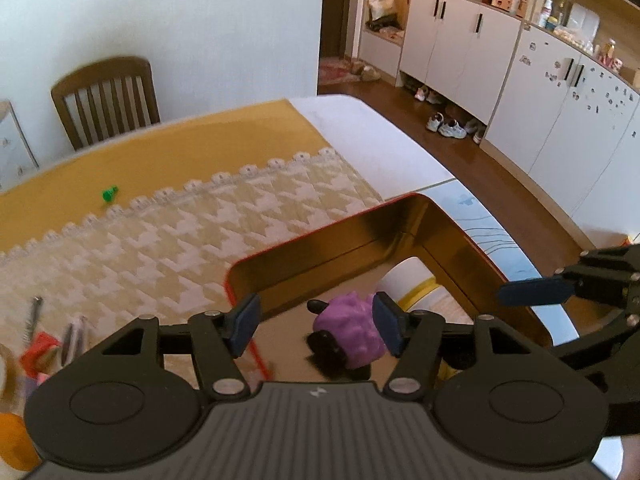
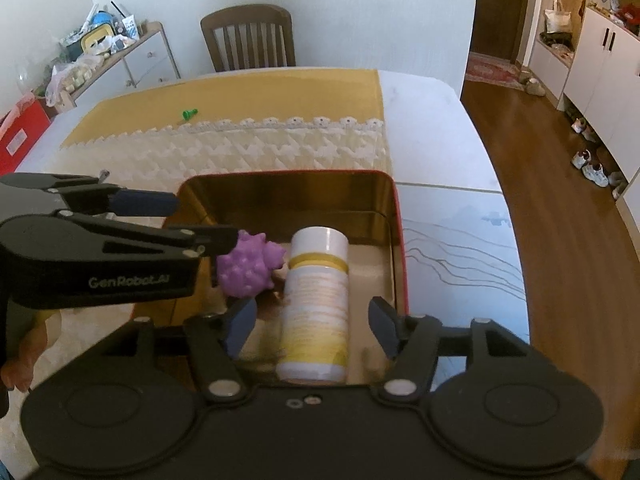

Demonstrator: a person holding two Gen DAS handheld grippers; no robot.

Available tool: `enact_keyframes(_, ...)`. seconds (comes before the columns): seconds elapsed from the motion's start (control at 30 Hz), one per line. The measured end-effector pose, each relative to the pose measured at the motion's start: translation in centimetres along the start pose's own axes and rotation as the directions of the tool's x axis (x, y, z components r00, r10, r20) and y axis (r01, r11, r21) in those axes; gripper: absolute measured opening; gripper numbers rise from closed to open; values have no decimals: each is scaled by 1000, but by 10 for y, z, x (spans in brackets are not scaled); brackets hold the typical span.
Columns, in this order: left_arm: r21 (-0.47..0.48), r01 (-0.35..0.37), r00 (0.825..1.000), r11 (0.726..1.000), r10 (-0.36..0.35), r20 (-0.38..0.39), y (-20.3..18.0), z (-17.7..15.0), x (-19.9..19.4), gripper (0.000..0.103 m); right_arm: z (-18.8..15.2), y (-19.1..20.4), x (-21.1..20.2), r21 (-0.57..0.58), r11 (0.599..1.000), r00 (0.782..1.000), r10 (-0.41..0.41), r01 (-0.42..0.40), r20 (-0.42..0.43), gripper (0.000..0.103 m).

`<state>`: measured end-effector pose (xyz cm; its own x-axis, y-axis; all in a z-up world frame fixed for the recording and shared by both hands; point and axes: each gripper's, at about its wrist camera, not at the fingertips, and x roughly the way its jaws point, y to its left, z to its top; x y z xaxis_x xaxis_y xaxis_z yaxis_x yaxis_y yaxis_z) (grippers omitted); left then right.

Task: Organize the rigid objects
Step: 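Open the left tool to drop the toy while the right tool releases the bottle in the tin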

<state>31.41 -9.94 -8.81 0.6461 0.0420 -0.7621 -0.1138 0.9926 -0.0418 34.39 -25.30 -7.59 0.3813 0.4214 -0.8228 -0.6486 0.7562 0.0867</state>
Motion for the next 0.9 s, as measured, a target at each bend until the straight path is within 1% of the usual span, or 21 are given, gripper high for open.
enact_keyframes(0.13, -6, 12, 999, 1000, -11, 36, 8, -5, -20, 61, -2, 7, -11, 11, 1000, 1000, -3, 2, 21, 65)
enact_keyframes(0.2, -14, 25, 999, 1000, -24, 49, 14, -7, -29, 61, -4, 12, -17, 16, 1000, 999, -5, 5, 35, 68)
enact_keyframes(0.27, -26, 32, 998, 999, -30, 59, 21, -10, -39, 69, -5, 18, -24, 19, 1000, 999, -14, 13, 51, 69)
enact_keyframes(0.33, -40, 44, 996, 998, -41, 76, 28, -15, -48, 71, -7, 24, -29, 22, 1000, 998, -19, 18, 64, 70)
enact_keyframes(0.4, -48, 53, 995, 997, -49, 85, 36, -18, -57, 71, -9, 30, -34, 35, 999, 997, -25, 23, 76, 75)
enact_keyframes(0.53, -51, 70, 992, 996, -64, 104, 52, -27, -72, 71, -13, 45, -43, 65, 998, 995, -31, 25, 99, 77)
enact_keyframes(0.63, -49, 79, 990, 996, -73, 119, 66, -32, -84, 72, -15, 59, -49, 77, 997, 992, -32, 23, 123, 81)
enact_keyframes(0.73, -55, 64, 987, 996, -55, 152, 80, -39, -98, 81, -18, 77, -53, 81, 996, 989, -31, 19, 146, 88)
enact_keyframes(0.83, -43, 64, 982, 997, -55, 178, 94, -45, -111, 82, -20, 93, -53, 96, 995, 987, -24, 9, 157, 92)
enact_keyframes(0.9, -39, 66, 981, 997, -58, 185, 106, -50, -117, 82, -21, 106, -54, 100, 995, 985, -17, 0, 171, 99)
